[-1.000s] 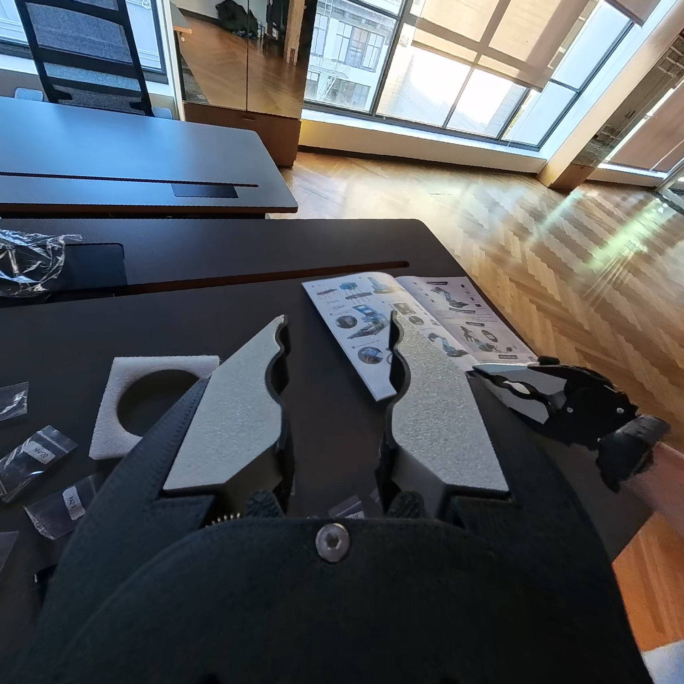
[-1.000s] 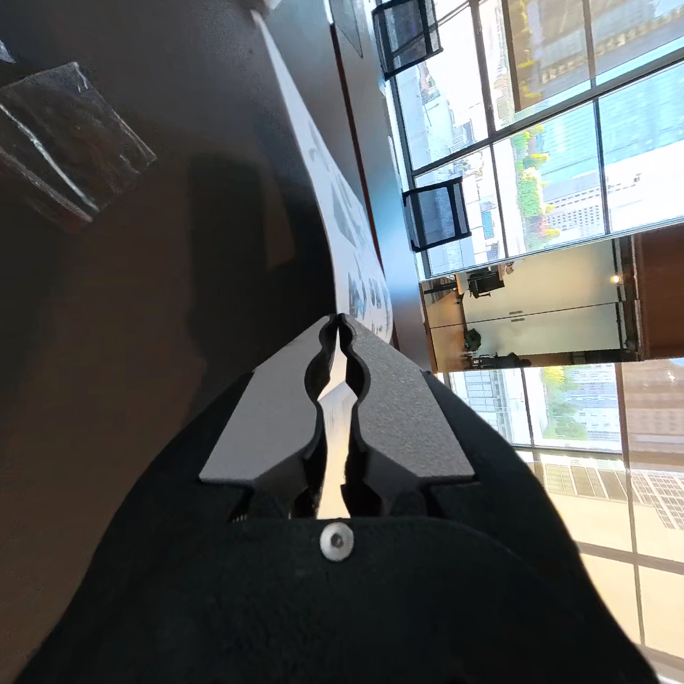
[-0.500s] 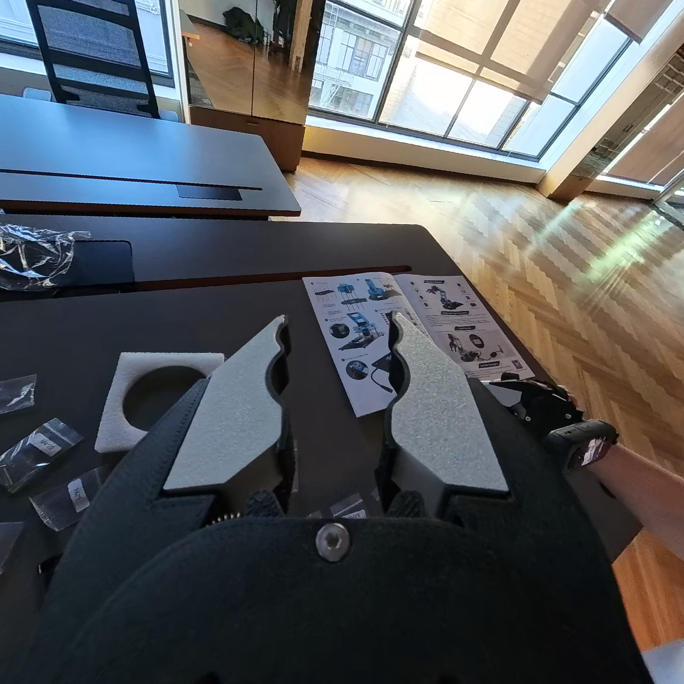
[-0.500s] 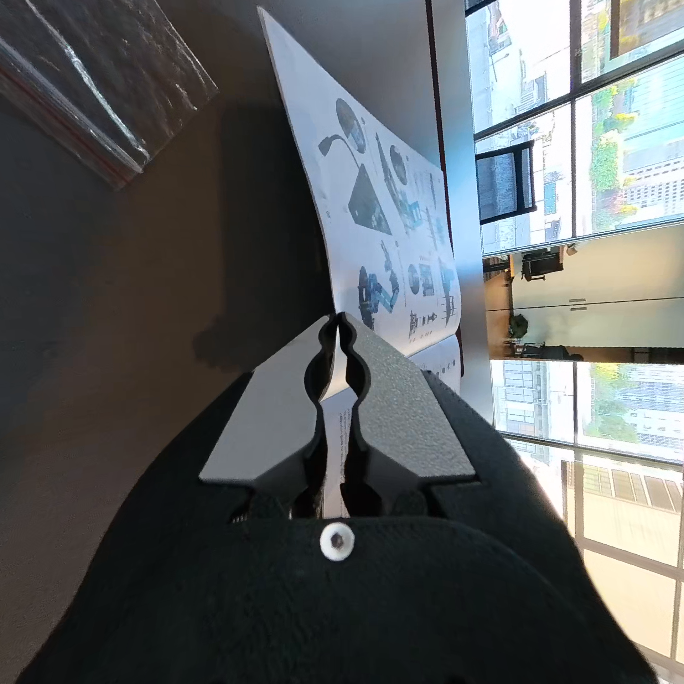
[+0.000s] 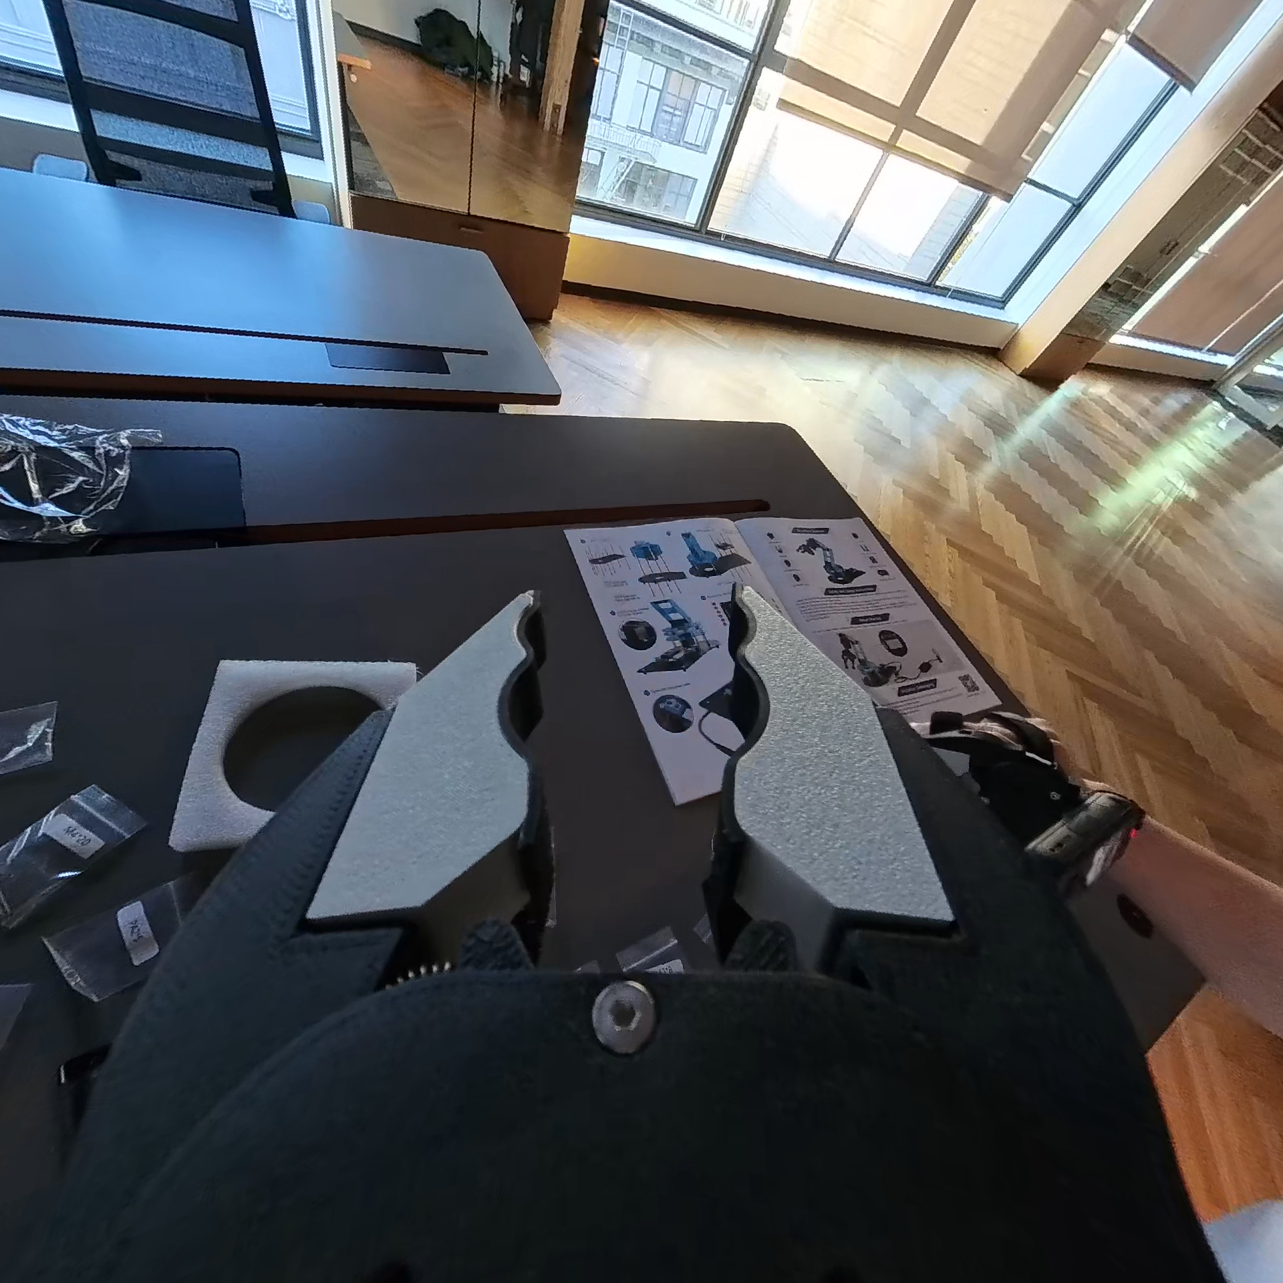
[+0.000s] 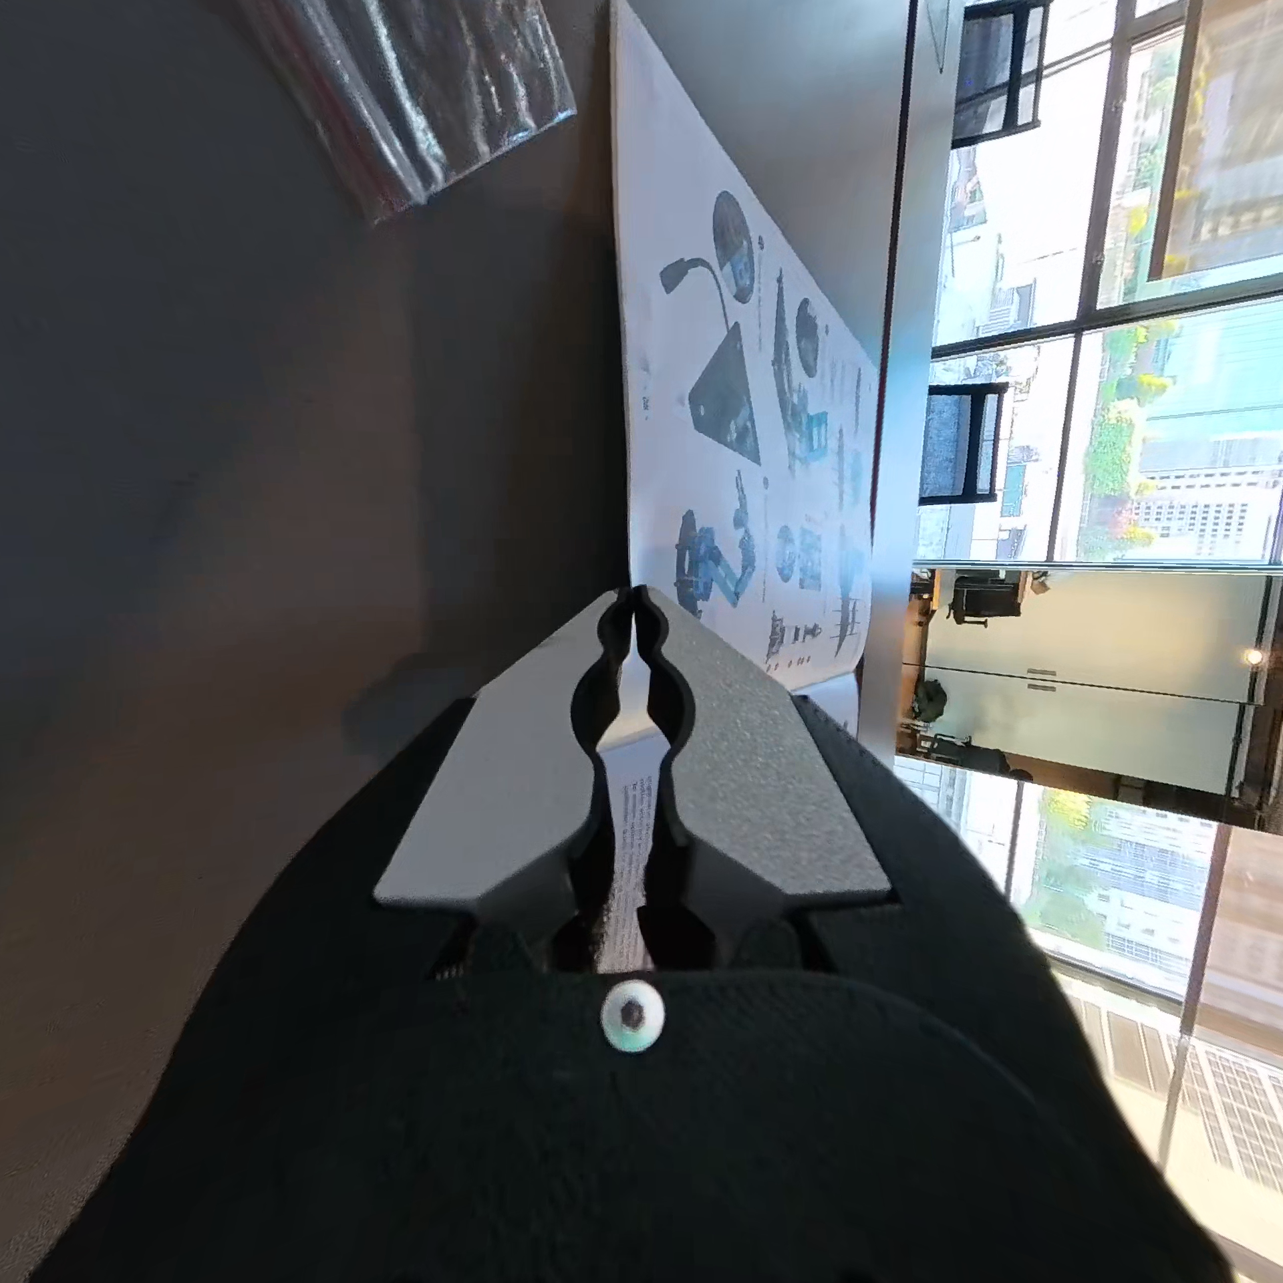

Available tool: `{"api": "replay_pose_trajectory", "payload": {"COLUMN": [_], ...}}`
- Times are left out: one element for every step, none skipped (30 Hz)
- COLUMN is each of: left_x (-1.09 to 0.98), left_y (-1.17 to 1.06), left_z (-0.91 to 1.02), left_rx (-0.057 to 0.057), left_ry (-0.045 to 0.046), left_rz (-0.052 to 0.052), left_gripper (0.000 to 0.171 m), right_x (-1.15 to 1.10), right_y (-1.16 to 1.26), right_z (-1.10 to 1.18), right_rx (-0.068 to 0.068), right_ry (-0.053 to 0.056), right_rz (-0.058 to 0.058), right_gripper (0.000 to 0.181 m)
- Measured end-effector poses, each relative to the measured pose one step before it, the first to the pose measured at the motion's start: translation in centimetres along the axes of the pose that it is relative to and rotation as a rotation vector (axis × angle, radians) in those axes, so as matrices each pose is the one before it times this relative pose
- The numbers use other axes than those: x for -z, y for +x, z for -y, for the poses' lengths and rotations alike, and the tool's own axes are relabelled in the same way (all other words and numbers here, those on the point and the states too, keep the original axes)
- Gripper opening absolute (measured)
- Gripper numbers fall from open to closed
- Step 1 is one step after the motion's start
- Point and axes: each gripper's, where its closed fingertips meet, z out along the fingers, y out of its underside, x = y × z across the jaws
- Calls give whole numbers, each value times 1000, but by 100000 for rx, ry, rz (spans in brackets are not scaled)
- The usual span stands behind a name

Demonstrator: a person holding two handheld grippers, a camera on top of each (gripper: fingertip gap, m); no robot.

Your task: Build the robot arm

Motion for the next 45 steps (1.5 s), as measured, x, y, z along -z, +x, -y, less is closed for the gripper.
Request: {"api": "replay_pose_trajectory", "payload": {"left_x": [-22,-17,-26,-36,-38,-35,-27,7,28,58,86,98,73,30,-12,-44,-66,-71,-70,-81,-77,-96,-81,-73,-49,-16,-7,9,8,-12,-13,-20,-25,-23,-31,-39,-64,-69,-70,-70,-41,-21,14,63,72], "left_y": [-1,-3,-16,3,6,10,-17,-4,8,-19,-56,-71,-71,-71,-46,-15,26,63,74,82,71,41,30,-2,-36,-60,-52,-61,-69,-69,-49,-49,-30,-8,28,28,37,31,44,42,32,17,3,-24,-83], "left_z": [3,4,11,-2,-21,-51,-47,-55,-31,1,51,82,66,32,-21,-41,-51,-19,6,6,-17,-35,-59,-74,-41,-5,26,22,29,3,-17,-8,-8,5,23,17,-3,-22,-30,-30,-26,-23,-15,17,46], "left_rx": [40,43,63,48,-37,-60,-25,-32,-93,-64,130,348,416,312,139,-51,-201,-229,-217,-249,-259,-202,-145,-88,12,110,184,234,246,206,154,125,84,58,-2,-85,-101,-112,-120,-119,-138,-108,-53,-8,136], "left_ry": [-19,21,42,-63,-222,-323,-310,-255,-162,66,402,610,526,233,-92,-331,-394,-240,-98,-124,-225,-332,-460,-473,-273,-31,142,219,177,62,-63,-85,-37,37,68,1,-115,-216,-271,-273,-261,-194,-35,157,370], "left_rz": [-133,-94,-18,-60,-93,0,87,34,-53,9,155,152,58,103,238,242,103,23,-2,-41,8,66,30,52,173,174,74,69,129,76,33,76,70,14,-37,-46,4,-6,-40,-28,-19,27,69,111,201], "left_gripper": [51,51,51,51,51,51,51,51,51,51,51,51,51,51,51,51,51,51,51,51,51,51,51,51,51,51,51,51,51,51,51,51,51,51,51,51,51,51,51,51,51,51,51,51,51], "right_x": [217,201,135,31,-26,-20,86,212,341,406,477,491,390,185,78,28,-94,-301,-451,-644,-739,-679,-580,-465,-387,-347,-339,-250,-139,-88,-84,-102,-98,-76,-64,-61,-81,-64,-15,80,329,674,975,999,614], "right_y": [-134,-152,-172,-229,-319,-313,28,-104,-139,-55,37,259,429,826,973,1116,1290,1359,1803,1596,910,716,454,157,116,-42,-158,-137,-116,-62,-25,-27,-61,-40,-59,-58,-64,-92,-15,71,205,-319,-913,-1691,-2753], "right_z": [-61,-43,-46,-35,-53,-59,35,13,117,193,186,262,203,-65,-74,207,248,18,-261,-451,-347,-146,-109,-20,-42,-192,-314,-179,-3,5,-57,-55,-30,-23,6,24,20,73,29,66,342,639,1025,1326,1293], "right_rx": [-536,-277,-132,-525,-1265,-1611,-2795,-4679,-5582,-5675,-5380,-5912,-7438,-8903,-8896,-7980,-7404,-7402,-7752,-6319,-3516,-2103,-1409,-602,-358,-64,418,680,815,508,243,193,337,303,427,502,357,410,530,390,540,1077,1756,3570,4166], "right_ry": [409,416,264,448,466,375,994,719,1572,2173,2251,3089,2714,928,683,2604,3108,1731,-408,-2337,-2354,-1022,-1248,-834,-968,-1739,-2360,-1448,-120,-119,-524,-372,-180,-169,-190,-102,-50,339,3,23,1593,3110,4464,5730,5264], "right_rz": [284,137,148,485,1364,1976,769,2744,3435,2958,2579,1975,2392,1361,1416,846,166,105,-2726,-2251,652,156,478,1006,428,827,1211,790,569,450,334,366,663,485,449,327,199,317,-95,-903,-2626,-1312,-632,726,4849], "right_gripper": [0,0,0,0,0,0,1,3,5,12,15,17,18,22,27,27,27,27,28,29,29,29,27,26,25,25,25,23,22,21,21,21,20,20,19,19,20,21,22,23,24,26,26,25,25]}}
